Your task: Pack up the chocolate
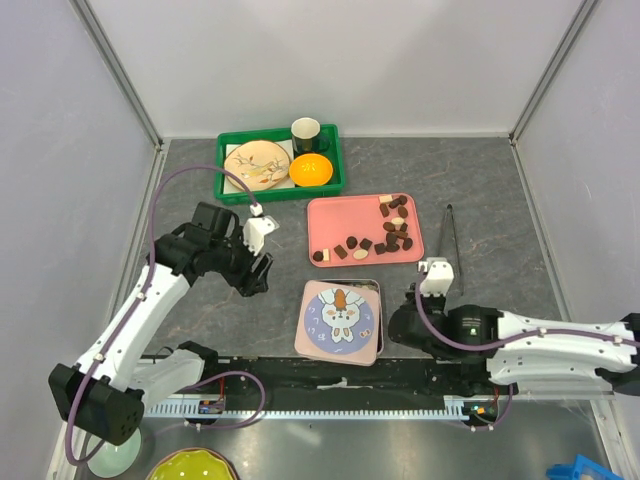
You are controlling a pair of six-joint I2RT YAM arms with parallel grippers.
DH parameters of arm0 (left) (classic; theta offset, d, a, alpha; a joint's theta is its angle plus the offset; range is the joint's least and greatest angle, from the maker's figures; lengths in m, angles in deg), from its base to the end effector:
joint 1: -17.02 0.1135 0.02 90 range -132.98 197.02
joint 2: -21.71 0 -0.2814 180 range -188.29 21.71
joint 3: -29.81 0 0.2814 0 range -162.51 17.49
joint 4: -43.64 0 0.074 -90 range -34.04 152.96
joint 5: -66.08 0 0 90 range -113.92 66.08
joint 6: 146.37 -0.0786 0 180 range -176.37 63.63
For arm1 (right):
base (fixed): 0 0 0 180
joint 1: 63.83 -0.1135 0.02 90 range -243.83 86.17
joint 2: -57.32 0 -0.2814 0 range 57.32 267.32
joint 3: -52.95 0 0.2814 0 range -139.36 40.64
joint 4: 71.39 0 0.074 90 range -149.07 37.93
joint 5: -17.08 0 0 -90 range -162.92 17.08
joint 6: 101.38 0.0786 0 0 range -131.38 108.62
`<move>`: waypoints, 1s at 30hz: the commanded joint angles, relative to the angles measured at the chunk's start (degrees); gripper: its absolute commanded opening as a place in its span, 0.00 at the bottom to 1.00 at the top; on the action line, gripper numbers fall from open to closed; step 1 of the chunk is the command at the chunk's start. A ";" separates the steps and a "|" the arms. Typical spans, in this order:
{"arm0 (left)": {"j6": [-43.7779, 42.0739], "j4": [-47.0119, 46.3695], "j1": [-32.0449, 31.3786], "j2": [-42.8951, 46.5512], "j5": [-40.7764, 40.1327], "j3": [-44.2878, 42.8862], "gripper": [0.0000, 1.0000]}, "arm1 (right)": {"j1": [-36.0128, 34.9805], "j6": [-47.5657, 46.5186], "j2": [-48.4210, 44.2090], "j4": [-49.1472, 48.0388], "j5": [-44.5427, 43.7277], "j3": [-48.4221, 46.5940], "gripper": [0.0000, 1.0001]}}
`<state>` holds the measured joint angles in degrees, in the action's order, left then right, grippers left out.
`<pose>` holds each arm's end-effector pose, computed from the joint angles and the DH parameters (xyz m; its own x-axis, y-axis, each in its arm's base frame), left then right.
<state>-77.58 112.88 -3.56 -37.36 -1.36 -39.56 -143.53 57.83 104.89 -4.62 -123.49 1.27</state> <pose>0.2027 -0.1083 0.2796 -0.5632 0.5683 -0.5999 0.7655 0.6322 -0.1197 0.0897 0.1542 0.2313 -0.5813 0.1223 -0.8045 -0.0508 0.9813 0.1858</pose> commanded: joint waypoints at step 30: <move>-15.09 -29.85 -8.69 -4.48 -8.15 22.86 0.43 | 33.29 -20.43 38.46 -37.32 56.54 -5.34 0.00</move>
<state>-90.83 87.27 -11.99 -41.97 -8.88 -18.58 -110.46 38.25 139.90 -37.49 -69.70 1.31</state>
